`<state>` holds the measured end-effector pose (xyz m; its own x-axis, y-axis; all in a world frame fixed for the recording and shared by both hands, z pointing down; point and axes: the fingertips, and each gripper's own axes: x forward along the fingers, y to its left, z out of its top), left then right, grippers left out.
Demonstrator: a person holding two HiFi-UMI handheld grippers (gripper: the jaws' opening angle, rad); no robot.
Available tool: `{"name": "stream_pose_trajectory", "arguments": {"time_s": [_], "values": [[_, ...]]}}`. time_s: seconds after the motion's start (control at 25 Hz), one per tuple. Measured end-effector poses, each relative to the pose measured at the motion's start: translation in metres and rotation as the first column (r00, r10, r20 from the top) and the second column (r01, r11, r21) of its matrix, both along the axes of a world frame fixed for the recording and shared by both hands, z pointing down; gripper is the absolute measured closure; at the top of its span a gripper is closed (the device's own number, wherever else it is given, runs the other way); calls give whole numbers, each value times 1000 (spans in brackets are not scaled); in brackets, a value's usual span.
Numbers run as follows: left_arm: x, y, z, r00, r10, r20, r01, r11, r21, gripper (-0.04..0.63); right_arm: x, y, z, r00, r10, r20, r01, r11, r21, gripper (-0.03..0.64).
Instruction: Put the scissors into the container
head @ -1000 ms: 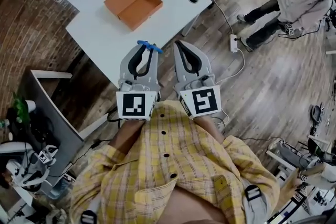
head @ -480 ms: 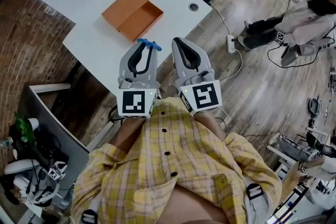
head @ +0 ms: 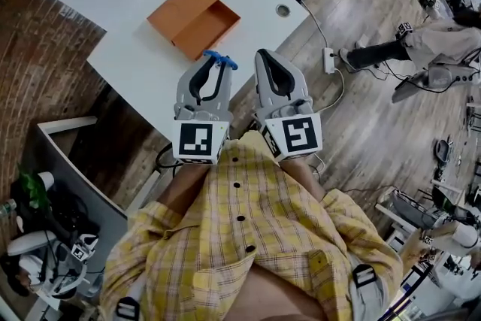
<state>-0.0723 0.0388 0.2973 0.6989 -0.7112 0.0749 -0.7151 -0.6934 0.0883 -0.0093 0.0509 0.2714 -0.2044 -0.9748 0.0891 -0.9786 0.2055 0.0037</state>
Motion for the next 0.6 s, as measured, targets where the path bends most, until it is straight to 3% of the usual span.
{"name": "stream_pose_trajectory", "arguments": {"time_s": [0.32,0.6], "values": [[-3,-25,9,999,-52,10,52,999,0,512,3,-26,13,999,-36,-1,36,999,-16,611],[6,-61,16,992,-99,76,100,995,-4,512,16,-62,18,996,-87,17,87,996,-19,611]]}}
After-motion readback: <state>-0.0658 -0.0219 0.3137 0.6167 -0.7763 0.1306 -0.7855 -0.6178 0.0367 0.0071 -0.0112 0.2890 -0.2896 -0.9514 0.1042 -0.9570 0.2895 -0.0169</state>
